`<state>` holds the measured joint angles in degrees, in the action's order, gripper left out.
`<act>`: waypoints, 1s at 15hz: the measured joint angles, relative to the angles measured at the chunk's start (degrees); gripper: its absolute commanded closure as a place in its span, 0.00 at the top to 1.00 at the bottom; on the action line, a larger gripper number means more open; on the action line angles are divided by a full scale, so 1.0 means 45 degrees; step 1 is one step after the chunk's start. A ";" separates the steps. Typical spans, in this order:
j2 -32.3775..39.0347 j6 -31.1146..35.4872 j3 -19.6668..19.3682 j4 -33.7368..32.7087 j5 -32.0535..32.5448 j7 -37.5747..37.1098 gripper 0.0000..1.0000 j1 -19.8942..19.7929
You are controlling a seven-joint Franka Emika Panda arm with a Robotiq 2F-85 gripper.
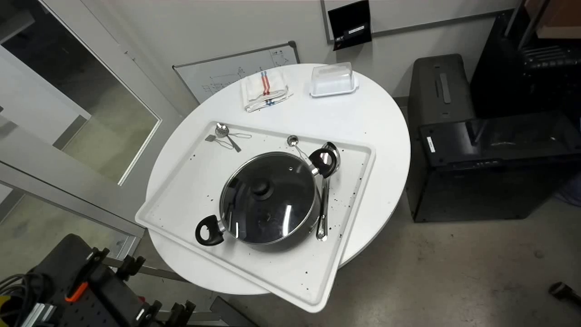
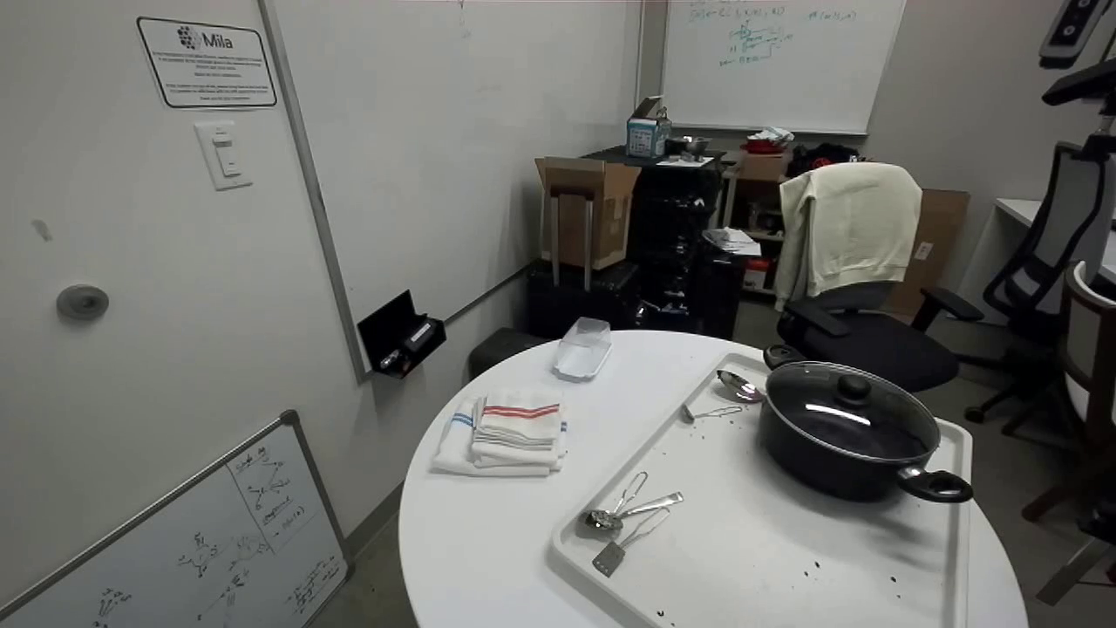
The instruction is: Remove the lid from the black pot and put it on the white tray
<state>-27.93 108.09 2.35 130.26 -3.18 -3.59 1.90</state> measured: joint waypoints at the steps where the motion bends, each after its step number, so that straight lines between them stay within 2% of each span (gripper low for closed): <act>1: 0.0073 0.0000 0.0000 0.0000 0.0005 0.0000 1.00 -0.0015; 6: 0.1027 0.0551 -0.0028 0.0019 0.0138 -0.0223 1.00 -0.0323; 15: 0.3837 0.3252 -0.0735 0.0427 0.0206 -0.0601 1.00 -0.1195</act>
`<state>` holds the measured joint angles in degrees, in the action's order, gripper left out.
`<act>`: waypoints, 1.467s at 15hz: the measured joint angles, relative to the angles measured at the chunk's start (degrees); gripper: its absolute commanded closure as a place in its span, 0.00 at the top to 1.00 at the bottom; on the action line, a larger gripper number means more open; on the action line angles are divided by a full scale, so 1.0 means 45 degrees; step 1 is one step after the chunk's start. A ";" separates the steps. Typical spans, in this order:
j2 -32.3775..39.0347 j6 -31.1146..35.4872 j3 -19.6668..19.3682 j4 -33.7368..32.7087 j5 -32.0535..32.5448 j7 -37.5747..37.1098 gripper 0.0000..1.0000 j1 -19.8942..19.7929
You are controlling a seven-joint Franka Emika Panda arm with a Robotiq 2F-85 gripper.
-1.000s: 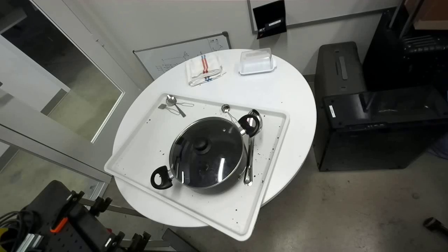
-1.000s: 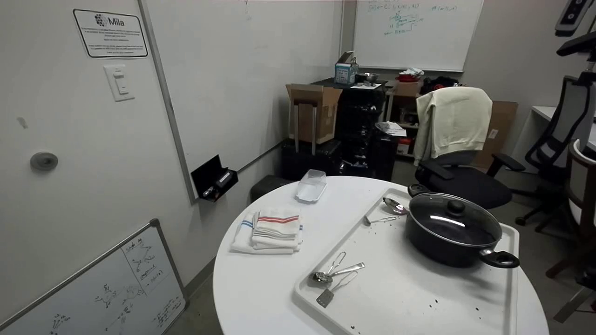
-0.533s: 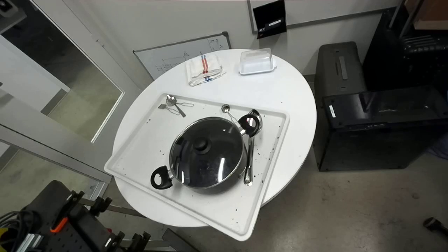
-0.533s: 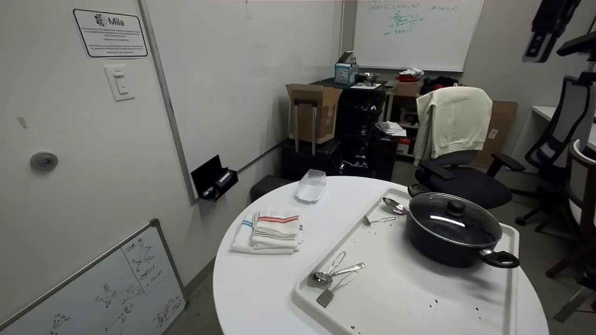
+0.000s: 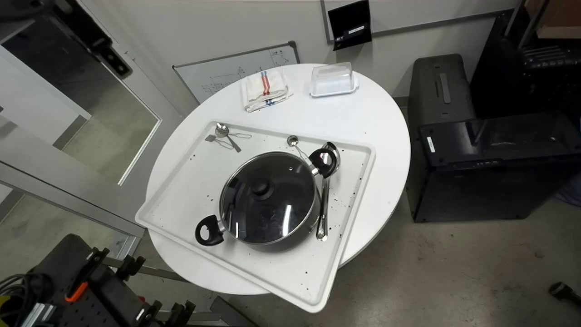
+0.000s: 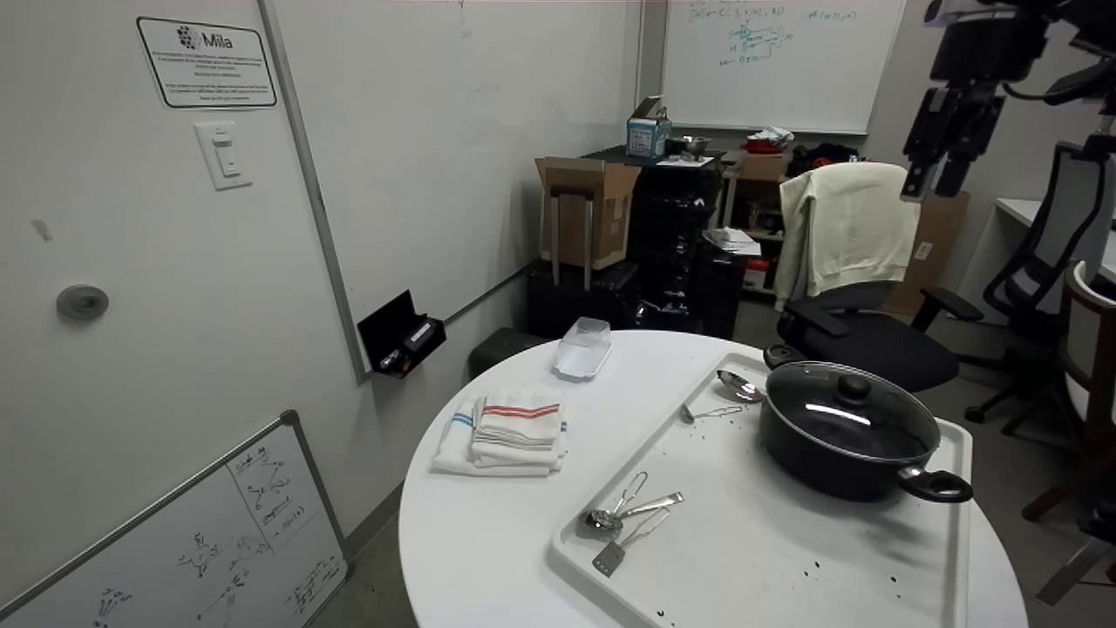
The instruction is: Remove the lid from the black pot and put it on the white tray
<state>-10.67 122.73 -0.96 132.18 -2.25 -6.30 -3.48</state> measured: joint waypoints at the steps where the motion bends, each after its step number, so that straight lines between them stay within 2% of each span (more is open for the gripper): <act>1: 0.0299 0.0262 -0.0104 0.0064 0.0000 -0.0058 1.00 -0.0082; 9: 0.2589 0.2665 -0.0798 0.0572 0.0093 -0.0872 1.00 -0.0501; 14: 0.3992 0.4180 -0.1205 0.0773 0.0872 -0.2051 1.00 -0.0525; 22: 0.5843 0.5786 -0.1774 0.0779 0.1181 -0.3074 1.00 -0.0490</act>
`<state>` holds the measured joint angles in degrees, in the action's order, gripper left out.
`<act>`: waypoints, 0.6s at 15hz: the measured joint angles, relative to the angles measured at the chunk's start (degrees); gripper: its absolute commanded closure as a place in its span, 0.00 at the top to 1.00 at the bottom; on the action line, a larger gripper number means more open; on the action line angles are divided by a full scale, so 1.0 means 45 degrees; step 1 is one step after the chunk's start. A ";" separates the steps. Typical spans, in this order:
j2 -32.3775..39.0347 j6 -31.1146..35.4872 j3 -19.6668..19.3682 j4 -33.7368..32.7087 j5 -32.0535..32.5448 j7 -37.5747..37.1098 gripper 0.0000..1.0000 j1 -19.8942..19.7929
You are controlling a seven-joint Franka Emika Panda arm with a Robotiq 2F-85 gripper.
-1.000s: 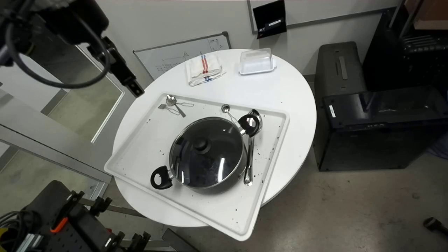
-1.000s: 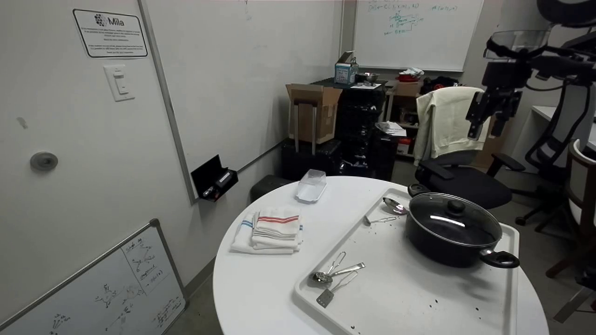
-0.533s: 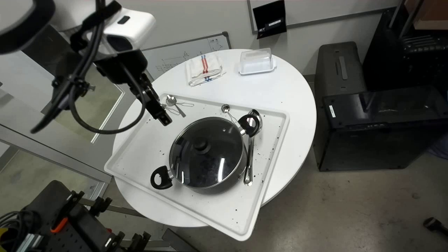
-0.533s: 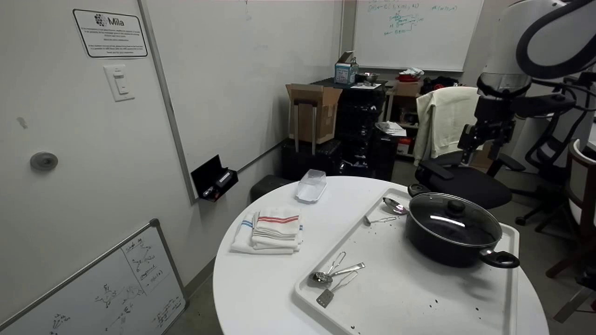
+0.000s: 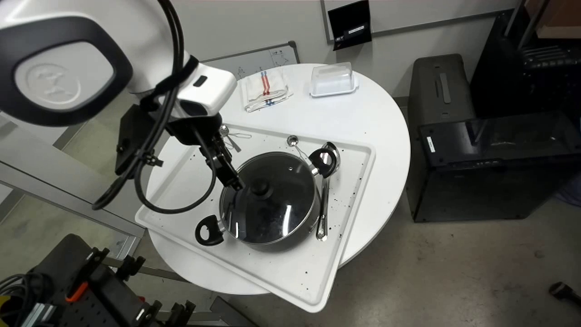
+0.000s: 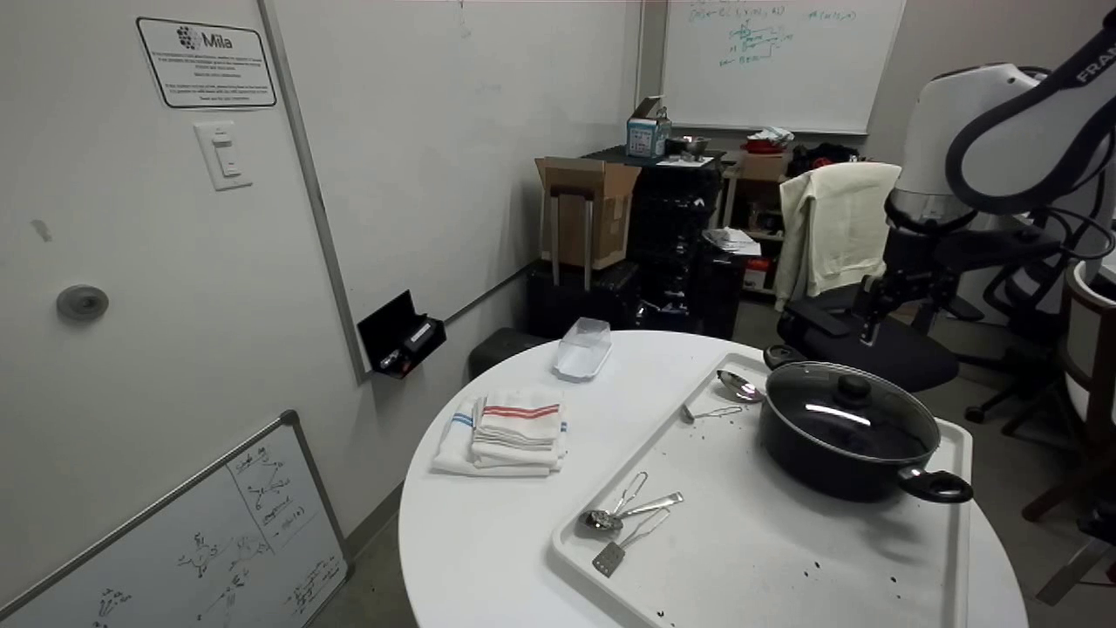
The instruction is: Remove the lid from the black pot and put it on the white tray
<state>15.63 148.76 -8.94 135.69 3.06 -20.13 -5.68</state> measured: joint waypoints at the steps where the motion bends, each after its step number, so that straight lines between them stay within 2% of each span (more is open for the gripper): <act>1: 0.0212 0.0163 -0.0054 -0.0012 0.0000 -0.0054 1.00 0.0016; 9: 0.1788 0.1392 -0.0302 -0.0513 -0.0087 -0.0315 1.00 0.0209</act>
<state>23.67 155.03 -10.30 133.38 2.67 -21.55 -4.74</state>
